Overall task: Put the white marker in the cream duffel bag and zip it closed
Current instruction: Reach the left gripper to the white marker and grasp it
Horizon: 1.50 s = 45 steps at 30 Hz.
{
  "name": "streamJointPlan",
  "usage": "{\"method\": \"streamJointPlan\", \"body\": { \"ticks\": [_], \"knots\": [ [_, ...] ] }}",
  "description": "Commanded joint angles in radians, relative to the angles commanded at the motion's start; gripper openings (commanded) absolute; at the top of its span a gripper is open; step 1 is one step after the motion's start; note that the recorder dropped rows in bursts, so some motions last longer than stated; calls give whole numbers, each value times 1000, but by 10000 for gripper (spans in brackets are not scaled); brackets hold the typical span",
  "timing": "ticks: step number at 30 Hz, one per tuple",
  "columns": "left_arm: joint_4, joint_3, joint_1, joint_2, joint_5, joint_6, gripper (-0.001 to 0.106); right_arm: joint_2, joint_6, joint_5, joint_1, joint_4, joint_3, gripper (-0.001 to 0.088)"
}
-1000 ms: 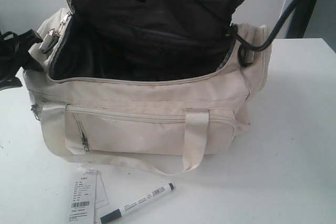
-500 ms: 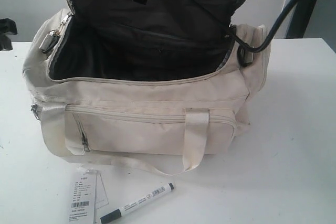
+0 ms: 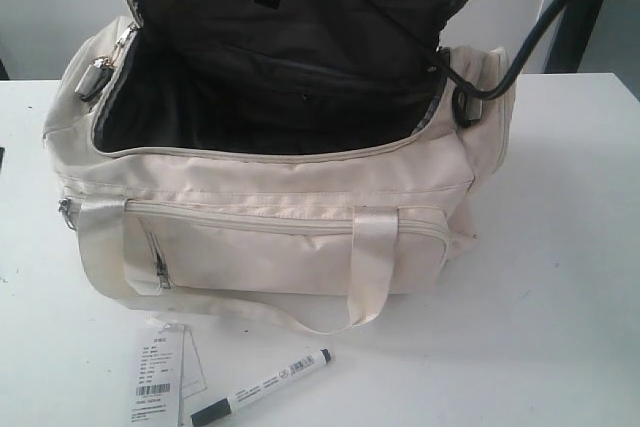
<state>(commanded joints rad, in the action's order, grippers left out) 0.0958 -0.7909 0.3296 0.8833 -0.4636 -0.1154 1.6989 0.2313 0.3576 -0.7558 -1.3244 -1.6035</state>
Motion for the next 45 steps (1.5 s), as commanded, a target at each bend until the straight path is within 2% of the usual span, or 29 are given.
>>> {"method": "streamJointPlan", "body": {
  "ticks": [3, 8, 11, 15, 21, 25, 30, 31, 34, 35, 38, 43, 45],
  "knots": [
    [155, 0, 115, 7, -96, -189, 0, 0, 0, 0, 0, 0, 0, 0],
    [340, 0, 203, 14, -125, -350, 0, 0, 0, 0, 0, 0, 0, 0],
    [410, 0, 248, 14, -152, -431, 0, 0, 0, 0, 0, 0, 0, 0],
    [417, 0, 319, 32, -194, -460, 0, 0, 0, 0, 0, 0, 0, 0],
    [402, 0, 431, 140, -217, -460, 0, 0, 0, 0, 0, 0, 0, 0],
    [352, 0, 520, 273, -185, -460, 0, 0, 0, 0, 0, 0, 0, 0],
    [268, -2, 584, 409, -132, -434, 8, 0, 0, 0, 0, 0, 0, 0],
    [257, -12, 601, 444, -134, -440, 79, 0, 0, 0, 0, 0, 0, 0],
    [240, -43, 615, 515, -115, -421, 451, 0, 0, 0, 0, 0, 0, 0],
    [240, -47, 615, 526, -97, -414, 506, 0, 0, 0, 0, 0, 0, 0],
    [230, -49, 615, 571, -24, -411, 537, 0, 0, -4, 0, 10, 0, 0],
    [201, -53, 615, 618, -16, -381, 537, 0, 0, -4, 0, 20, 0, 0],
    [156, -63, 618, 640, -21, -335, 537, 0, 0, -4, 0, 20, 0, 0]
  ]
}}
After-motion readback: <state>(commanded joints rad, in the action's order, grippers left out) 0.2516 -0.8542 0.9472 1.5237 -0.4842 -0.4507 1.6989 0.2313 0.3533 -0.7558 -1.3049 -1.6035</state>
